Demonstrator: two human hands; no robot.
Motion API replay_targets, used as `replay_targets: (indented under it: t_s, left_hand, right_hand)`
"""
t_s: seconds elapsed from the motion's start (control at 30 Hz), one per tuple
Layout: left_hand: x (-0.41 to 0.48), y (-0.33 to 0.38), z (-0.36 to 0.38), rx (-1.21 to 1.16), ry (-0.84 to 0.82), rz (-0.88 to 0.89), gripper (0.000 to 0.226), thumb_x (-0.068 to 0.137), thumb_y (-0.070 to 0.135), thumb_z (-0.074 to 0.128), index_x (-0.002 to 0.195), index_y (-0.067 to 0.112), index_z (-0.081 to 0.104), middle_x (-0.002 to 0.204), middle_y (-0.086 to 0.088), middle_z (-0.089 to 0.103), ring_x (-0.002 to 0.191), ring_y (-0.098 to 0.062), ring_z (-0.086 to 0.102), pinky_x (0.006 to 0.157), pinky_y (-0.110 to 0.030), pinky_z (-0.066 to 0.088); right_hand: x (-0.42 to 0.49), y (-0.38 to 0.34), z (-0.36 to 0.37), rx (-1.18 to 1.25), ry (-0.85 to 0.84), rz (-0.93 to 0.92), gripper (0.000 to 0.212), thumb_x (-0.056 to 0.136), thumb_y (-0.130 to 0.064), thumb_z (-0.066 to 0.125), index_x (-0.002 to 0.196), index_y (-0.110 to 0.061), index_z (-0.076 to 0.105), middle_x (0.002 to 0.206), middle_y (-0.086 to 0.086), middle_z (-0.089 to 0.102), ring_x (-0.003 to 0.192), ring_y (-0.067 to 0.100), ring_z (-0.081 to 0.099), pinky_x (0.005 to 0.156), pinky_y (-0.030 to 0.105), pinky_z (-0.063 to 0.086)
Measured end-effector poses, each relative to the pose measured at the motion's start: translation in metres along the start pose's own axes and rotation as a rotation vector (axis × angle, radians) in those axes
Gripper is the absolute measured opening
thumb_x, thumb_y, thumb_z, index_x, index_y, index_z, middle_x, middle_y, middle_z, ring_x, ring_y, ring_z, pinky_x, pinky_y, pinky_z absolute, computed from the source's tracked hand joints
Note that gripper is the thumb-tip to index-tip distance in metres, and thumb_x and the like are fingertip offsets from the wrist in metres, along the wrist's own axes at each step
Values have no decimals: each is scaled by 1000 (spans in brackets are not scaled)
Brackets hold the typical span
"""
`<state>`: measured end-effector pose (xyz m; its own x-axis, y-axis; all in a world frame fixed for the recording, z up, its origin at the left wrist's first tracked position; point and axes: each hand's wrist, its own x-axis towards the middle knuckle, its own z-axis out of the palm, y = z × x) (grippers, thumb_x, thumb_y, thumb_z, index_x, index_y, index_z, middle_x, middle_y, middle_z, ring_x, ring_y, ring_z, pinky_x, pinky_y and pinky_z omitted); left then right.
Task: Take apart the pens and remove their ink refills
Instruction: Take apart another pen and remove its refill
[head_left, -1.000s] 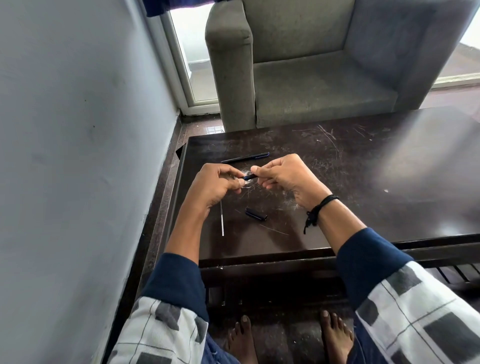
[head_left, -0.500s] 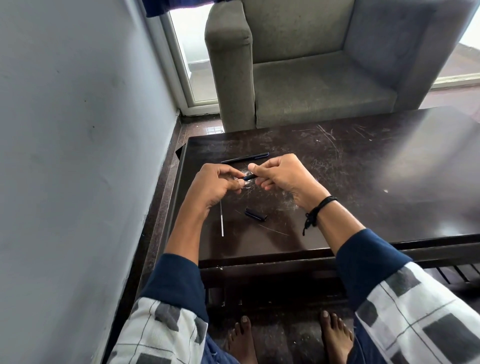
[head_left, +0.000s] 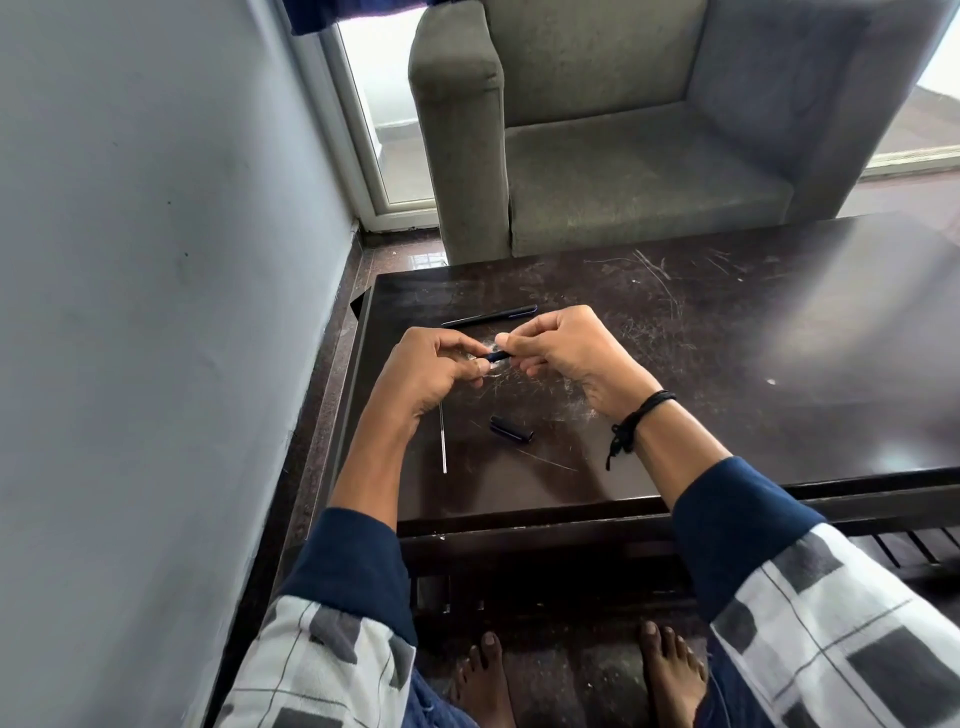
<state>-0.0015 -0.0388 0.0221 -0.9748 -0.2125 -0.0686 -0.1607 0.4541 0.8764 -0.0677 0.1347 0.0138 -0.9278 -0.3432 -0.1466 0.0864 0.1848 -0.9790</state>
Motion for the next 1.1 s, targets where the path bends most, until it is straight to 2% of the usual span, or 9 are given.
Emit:
replay_targets:
  t_s: [0.07,0.13,0.3,0.43,0.57,0.67,0.8,0.93,1.1]
  left_hand:
    - [0,0,0,-1,4,-5,16,81,3,79,95,12,79,78,-13,77,72,-17,75,97,-42,57]
    - [0,0,0,3,0,-9,17,81,3,79,96,10,79,78,-13,77,71,-16,74,96,-42,57]
    - [1,0,1,15,-2,-4,15,82,6,80,96,12,79,78,-13,77,73,-19,75,98,-46,56]
    - [0,0,1,12,7,5,15,81,7,80,95,13,79,77,-11,77,76,-22,76,98,-45,56]
    - [-1,2,0,25,12,-3,16,82,6,79,98,11,79,79,-11,78,76,-21,76,98,-43,56]
    - [0,1,0,23,8,-9,15,82,7,80,96,14,80,78,-10,78,77,-21,76,99,-46,55]
    - [1,-2,1,16,-6,8,15,81,8,81,91,20,80,77,-9,78,79,-23,77,99,-50,55]
    - [2,-2,1,11,3,16,16,81,9,81,95,17,80,77,-10,78,81,-23,77,101,-50,54]
    - [2,-2,1,35,2,17,15,82,9,80,95,17,80,78,-9,78,80,-21,77,100,-49,54]
  right_hand:
    - [-1,-1,-1,-1,-13,-7,19,83,-8,82,90,8,75,72,7,72,60,7,63,62,18,55]
    - [-1,-1,-2,-23,-7,-1,16,83,-5,80,87,9,75,69,6,71,56,6,61,59,17,54]
    - [0,0,0,-67,1,34,23,86,-19,80,71,-3,74,56,0,66,48,6,54,50,15,48]
    - [1,1,1,-53,22,33,29,87,-27,81,78,1,75,61,4,69,49,5,56,50,15,49]
    - [1,0,-1,3,-13,19,18,84,-14,82,86,2,76,69,7,72,56,6,61,59,18,55]
    - [1,0,-2,-22,-10,2,13,85,-8,79,84,4,76,67,7,70,54,6,61,58,17,55]
    - [2,1,-1,-48,-10,31,23,89,-19,78,77,0,75,64,5,69,56,9,58,54,17,51]
    - [2,3,2,-73,21,51,42,91,-36,74,80,4,76,60,4,69,53,10,58,50,16,49]
    - [1,0,-1,-7,-1,36,25,86,-26,81,85,-2,76,70,8,73,56,7,62,59,18,55]
